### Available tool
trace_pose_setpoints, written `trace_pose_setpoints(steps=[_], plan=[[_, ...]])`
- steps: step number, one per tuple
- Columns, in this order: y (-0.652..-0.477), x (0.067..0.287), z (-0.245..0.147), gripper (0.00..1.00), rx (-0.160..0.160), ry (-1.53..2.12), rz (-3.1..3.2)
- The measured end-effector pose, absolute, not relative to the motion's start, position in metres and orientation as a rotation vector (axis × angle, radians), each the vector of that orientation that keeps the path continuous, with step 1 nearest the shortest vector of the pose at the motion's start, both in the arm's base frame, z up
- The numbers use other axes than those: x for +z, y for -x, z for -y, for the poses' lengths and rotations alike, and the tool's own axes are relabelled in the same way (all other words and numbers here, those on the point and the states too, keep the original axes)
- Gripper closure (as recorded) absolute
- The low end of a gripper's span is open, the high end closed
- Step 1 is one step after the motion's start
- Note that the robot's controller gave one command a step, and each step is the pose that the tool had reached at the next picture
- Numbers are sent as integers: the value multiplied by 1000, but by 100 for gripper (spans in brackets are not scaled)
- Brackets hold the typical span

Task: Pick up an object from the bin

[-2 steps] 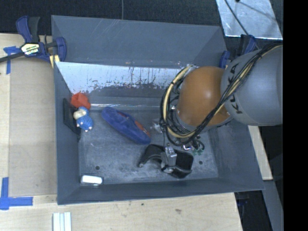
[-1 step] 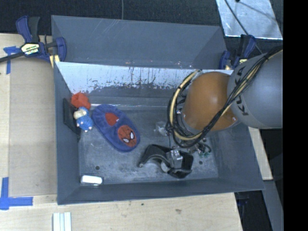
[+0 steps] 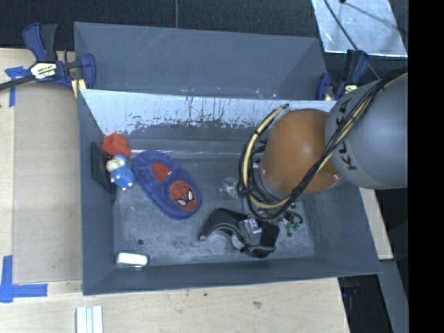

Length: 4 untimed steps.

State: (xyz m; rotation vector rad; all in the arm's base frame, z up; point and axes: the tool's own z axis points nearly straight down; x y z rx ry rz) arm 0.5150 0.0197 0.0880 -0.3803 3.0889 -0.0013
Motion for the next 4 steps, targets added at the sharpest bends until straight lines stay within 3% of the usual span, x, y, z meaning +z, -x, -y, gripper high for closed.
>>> trace_pose_setpoints(steps=[1, 2, 3, 4], plan=[[-509, 89, -20, 100, 2, 383, -3117], [-513, 92, -15, 100, -13, 458, -3093], [-505, 112, -18, 100, 0, 459, -3106], [-505, 112, -17, 0, -1, 458, -3106]])
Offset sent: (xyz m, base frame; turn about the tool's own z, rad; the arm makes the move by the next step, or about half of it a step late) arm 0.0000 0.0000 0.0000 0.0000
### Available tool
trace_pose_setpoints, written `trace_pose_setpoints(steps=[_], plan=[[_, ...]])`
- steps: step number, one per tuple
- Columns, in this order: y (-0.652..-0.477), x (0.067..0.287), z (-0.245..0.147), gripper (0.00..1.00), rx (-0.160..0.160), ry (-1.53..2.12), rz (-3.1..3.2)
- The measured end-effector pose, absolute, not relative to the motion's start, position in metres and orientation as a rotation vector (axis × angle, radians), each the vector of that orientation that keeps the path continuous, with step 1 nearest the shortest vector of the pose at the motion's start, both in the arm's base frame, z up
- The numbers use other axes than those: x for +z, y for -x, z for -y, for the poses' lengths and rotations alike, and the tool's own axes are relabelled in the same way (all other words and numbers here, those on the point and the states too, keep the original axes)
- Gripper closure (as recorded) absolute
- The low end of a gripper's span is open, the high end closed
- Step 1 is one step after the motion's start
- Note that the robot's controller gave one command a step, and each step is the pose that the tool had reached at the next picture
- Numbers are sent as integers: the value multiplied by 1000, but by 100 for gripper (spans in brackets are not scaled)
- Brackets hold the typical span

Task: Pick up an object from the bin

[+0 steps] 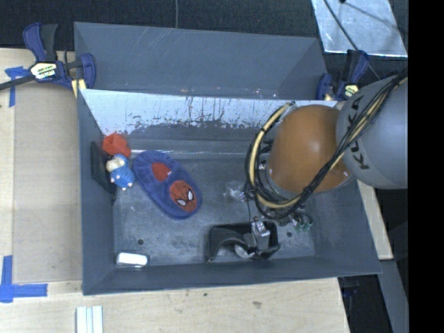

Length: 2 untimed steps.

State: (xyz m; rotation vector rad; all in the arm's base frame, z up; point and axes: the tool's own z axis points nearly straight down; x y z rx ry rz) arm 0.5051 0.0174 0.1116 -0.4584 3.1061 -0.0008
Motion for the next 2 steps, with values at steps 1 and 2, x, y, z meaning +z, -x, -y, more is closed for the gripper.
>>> trace_pose_setpoints(steps=[1, 2], plan=[[-505, 111, -18, 100, 0, 459, -3106], [-505, 111, -17, 0, 0, 459, -3106]])
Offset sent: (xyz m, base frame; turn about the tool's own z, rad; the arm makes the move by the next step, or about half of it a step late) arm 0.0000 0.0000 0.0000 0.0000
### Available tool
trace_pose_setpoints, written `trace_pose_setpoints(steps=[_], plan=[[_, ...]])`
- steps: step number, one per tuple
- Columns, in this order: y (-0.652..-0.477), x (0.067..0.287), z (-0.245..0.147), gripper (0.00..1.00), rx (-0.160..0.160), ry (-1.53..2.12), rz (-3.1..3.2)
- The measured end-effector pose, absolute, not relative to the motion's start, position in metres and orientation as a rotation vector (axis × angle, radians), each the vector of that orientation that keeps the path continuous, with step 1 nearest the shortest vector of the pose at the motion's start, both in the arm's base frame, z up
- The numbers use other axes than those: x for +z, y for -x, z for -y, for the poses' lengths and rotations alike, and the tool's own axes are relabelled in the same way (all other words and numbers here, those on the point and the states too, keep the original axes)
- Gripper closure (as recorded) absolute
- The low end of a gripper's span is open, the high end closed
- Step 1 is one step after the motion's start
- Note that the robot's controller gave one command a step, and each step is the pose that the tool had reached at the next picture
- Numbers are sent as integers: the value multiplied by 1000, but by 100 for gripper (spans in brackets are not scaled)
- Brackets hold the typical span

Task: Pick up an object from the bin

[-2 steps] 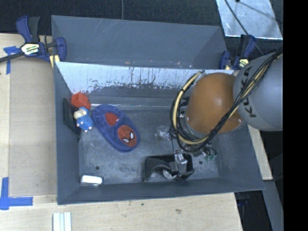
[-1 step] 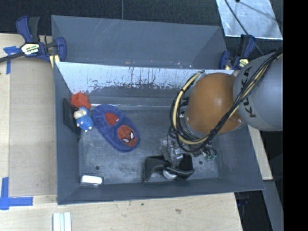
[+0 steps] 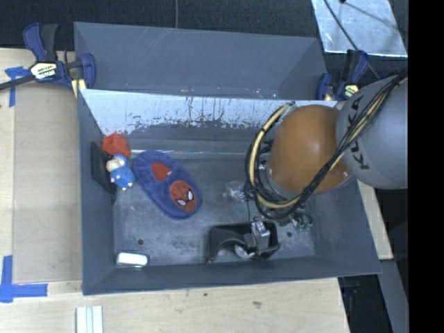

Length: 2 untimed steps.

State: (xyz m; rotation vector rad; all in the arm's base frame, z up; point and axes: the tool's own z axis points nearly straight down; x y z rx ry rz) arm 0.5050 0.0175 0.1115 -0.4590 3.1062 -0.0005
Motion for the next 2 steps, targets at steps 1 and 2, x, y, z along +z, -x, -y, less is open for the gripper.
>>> trace_pose_setpoints(steps=[1, 2], plan=[[-505, 111, -18, 100, 0, 459, -3107], [-505, 111, -17, 0, 0, 459, -3106]])
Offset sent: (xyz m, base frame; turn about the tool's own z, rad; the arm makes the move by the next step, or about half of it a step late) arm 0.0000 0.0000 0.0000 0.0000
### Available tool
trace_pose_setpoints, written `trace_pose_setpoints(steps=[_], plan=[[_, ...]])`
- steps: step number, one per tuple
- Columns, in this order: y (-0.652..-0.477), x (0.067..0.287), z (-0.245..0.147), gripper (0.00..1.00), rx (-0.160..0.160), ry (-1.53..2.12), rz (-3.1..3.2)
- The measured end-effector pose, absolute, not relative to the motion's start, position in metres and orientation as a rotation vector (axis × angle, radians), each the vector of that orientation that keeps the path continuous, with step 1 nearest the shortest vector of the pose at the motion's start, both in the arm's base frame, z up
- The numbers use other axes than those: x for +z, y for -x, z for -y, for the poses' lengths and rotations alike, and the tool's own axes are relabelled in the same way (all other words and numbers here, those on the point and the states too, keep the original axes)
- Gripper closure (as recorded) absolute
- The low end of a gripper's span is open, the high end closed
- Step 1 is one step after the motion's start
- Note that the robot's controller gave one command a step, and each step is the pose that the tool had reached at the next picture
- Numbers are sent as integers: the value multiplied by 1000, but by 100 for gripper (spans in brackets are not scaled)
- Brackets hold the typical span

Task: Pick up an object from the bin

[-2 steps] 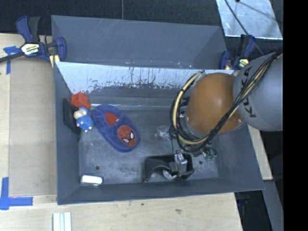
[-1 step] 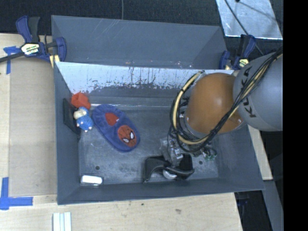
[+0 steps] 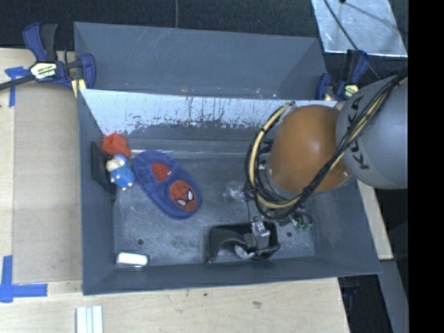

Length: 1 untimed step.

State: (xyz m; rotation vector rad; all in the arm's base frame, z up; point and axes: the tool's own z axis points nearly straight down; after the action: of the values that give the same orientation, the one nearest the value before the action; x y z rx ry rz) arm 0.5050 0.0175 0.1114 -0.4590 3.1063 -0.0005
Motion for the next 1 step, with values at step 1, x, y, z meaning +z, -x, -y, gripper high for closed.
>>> trace_pose_setpoints(steps=[1], plan=[[-505, 111, -17, 0, 0, 459, -3107]])
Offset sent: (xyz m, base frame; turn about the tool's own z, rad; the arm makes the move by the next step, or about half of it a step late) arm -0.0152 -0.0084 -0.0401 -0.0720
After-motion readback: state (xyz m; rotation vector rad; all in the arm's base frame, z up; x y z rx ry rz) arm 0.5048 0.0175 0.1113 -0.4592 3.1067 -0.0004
